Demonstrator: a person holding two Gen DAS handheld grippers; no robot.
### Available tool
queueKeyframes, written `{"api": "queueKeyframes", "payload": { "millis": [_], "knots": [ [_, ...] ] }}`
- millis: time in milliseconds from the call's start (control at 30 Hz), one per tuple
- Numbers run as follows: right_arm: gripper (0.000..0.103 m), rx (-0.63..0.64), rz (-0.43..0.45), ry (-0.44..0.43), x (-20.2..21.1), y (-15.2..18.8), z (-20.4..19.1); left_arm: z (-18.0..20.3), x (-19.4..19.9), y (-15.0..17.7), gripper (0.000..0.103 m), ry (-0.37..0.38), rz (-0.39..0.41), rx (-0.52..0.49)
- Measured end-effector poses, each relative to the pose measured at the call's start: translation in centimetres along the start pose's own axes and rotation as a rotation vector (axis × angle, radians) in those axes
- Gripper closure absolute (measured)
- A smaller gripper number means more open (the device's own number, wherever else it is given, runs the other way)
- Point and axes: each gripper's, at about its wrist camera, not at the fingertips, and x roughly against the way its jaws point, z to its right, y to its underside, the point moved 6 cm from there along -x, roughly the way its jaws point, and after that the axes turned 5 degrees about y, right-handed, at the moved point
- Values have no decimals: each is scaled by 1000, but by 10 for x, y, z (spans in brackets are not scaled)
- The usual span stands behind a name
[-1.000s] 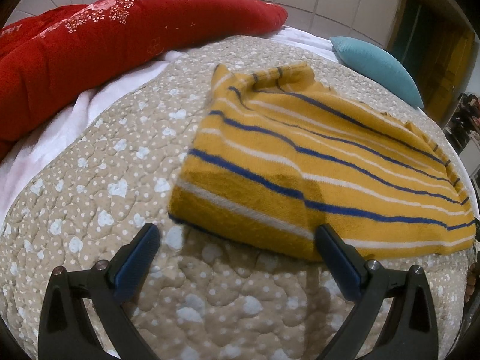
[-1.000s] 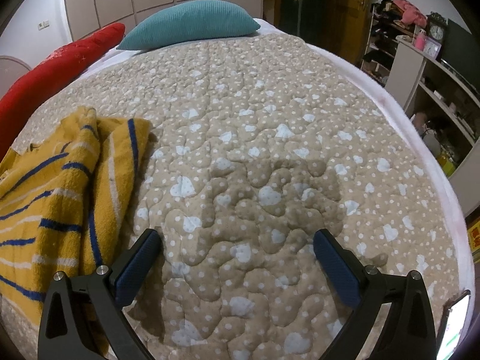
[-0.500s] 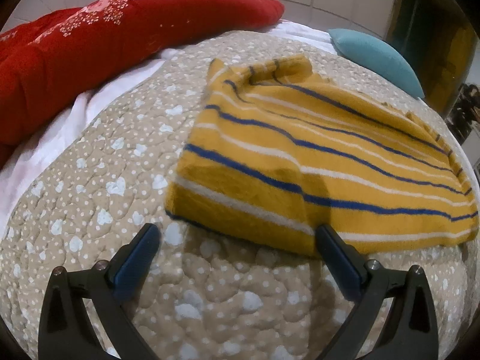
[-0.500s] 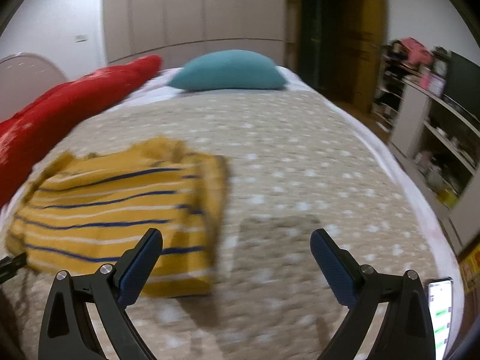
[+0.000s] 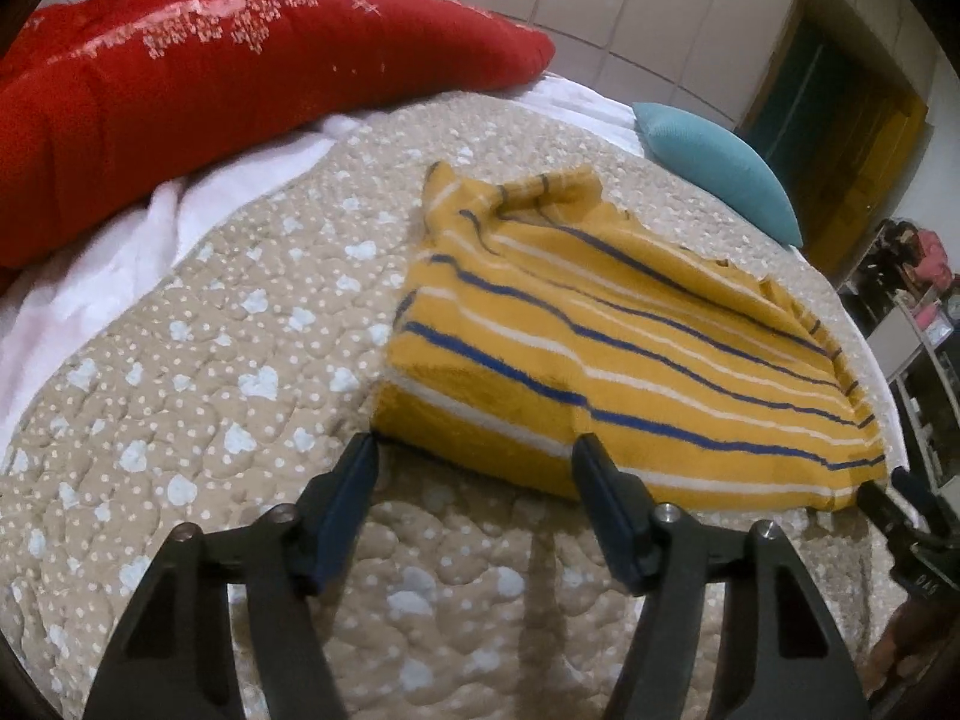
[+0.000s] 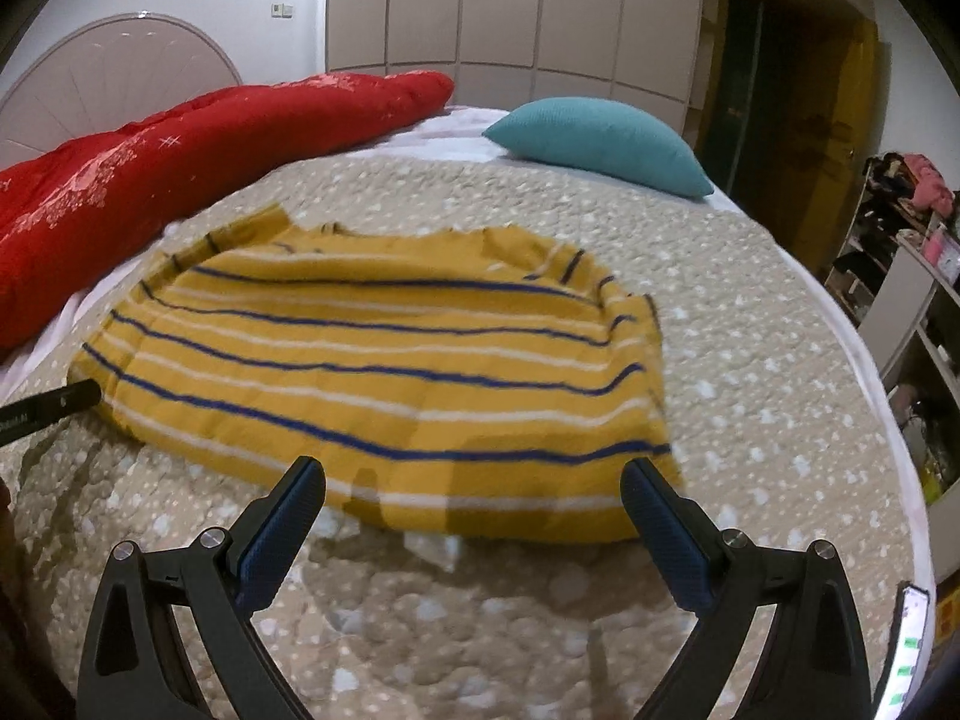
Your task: Fold small clothes
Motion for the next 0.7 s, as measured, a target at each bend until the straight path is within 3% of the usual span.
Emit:
{"api": "queueKeyframes", "payload": {
  "millis": [133, 200, 267, 400, 433, 500, 533, 700],
  "knots": [
    [3, -15, -15, -1, 0, 4, 1, -5, -9, 0, 36, 59, -44, 54],
    [3, -24, -22, -2, -1, 7, 2, -6, -10, -2, 29, 87, -47, 66],
    [3, -33, -28, -2, 0, 9, 5, -3, -16, -7, 11, 158, -61, 78],
    [3, -64, -47, -6, -2, 16, 12, -9, -33, -26, 8, 260, -45, 179],
    [3, -77, -54, -12, -2, 18, 14, -12, -35, -31, 11, 283, -26, 220],
    [3, -98, -63, -26, -1, 19, 15, -20, -34, -33, 51, 255, -10, 265],
    [3, -101, -64, -41, 1, 17, 13, -22, -36, -32, 79, 248, -28, 275],
    [3, -16, -22, -82, 13, -7, -19, -34, -24, -29, 83, 299, -21, 359]
  ]
}}
